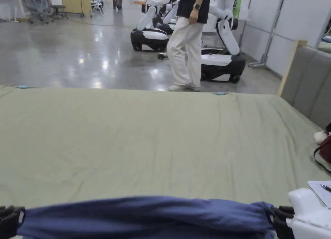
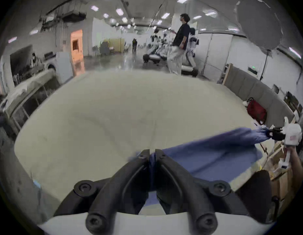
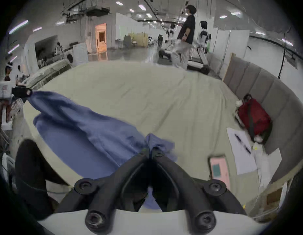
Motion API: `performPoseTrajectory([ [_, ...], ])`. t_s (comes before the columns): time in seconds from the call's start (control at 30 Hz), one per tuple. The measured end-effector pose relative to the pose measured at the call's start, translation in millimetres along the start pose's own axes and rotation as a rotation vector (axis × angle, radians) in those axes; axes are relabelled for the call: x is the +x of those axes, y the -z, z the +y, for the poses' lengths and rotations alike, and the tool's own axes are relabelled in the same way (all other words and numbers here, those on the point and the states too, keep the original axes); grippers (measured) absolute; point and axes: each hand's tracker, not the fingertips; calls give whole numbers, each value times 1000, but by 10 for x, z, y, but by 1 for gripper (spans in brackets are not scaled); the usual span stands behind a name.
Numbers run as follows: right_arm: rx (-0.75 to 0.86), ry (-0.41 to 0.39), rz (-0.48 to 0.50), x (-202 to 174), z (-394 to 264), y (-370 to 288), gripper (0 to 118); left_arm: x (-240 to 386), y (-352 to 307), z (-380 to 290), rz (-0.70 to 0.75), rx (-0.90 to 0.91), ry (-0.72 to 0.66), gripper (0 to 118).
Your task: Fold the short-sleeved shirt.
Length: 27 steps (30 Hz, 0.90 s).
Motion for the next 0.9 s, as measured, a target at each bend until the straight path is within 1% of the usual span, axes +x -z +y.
performPoseTrajectory([
  [0.1, -81, 90, 40, -56, -414, 127, 7, -220, 195, -428, 30, -119, -45, 5],
  [0.13, -95, 116, 32, -77, -510, 183, 7, -240, 265, -524, 38, -126, -36, 5],
  [0.17, -107, 130, 30, -18, -643, 337, 7, -238, 345, -583, 54, -150, -18, 5],
  [0.2, -113, 132, 27, -34, -677, 384, 8, -198, 407, -614, 60, -151, -11, 5],
  [0.23, -120, 142, 23, -54, -697, 416, 14, -178, 456, -629, 59, -145, -3, 11],
  [0.27, -128, 150, 23, -68, -687, 423, 31, -153, 475, -621, 78, -142, 1, 33],
  [0.3, -133, 154, 16, -98, -639, 382, 31, -101, 446, -587, 104, -132, -11, 44],
  [0.33, -119, 157, -5, -133, -596, 323, 38, -33, 393, -543, 121, -113, -5, 58],
  [0.37, -72, 153, -55, -185, -530, 238, 54, 53, 318, -505, 116, -69, 20, 84],
  [0.4, -18, 139, -110, -269, -449, 142, 84, 167, 219, -469, 94, -5, 40, 112],
  [0.43, 58, 121, -134, -394, -302, -23, 92, 337, 64, -427, 53, 99, 66, 113],
  [0.57, 385, 170, -66, -905, 111, -460, 92, 965, -196, -282, -31, 382, 115, 113],
  [0.6, 462, 177, -62, -1032, 175, -532, 92, 1127, -252, -280, -22, 451, 144, 113],
  [0.63, 524, 176, -53, -1133, 210, -578, 91, 1264, -268, -272, 49, 498, 176, 113],
  [0.67, 565, 168, -42, -1218, 238, -609, 90, 1378, -281, -276, 135, 534, 205, 113],
  [0.7, 597, 163, -49, -1283, 241, -599, 78, 1425, -260, -266, 168, 531, 227, 109],
  [0.73, 608, 157, -74, -1353, 251, -605, 54, 1431, -248, -269, 149, 534, 235, 97],
  [0.77, 618, 153, -90, -1409, 253, -613, 22, 1434, -255, -276, 126, 534, 231, 69],
  [0.8, 625, 152, -98, -1457, 269, -621, 5, 1422, -254, -280, 110, 533, 239, 15],
  [0.83, 634, 140, -91, -1498, 274, -631, 5, 1394, -222, -274, 113, 508, 258, 0],
  [0.87, 623, 135, -77, -1515, 293, -641, 5, 1351, -201, -285, 123, 483, 280, 1],
  [0.9, 601, 124, -45, -1546, 315, -643, 5, 1266, -218, -292, 103, 467, 273, 1],
])
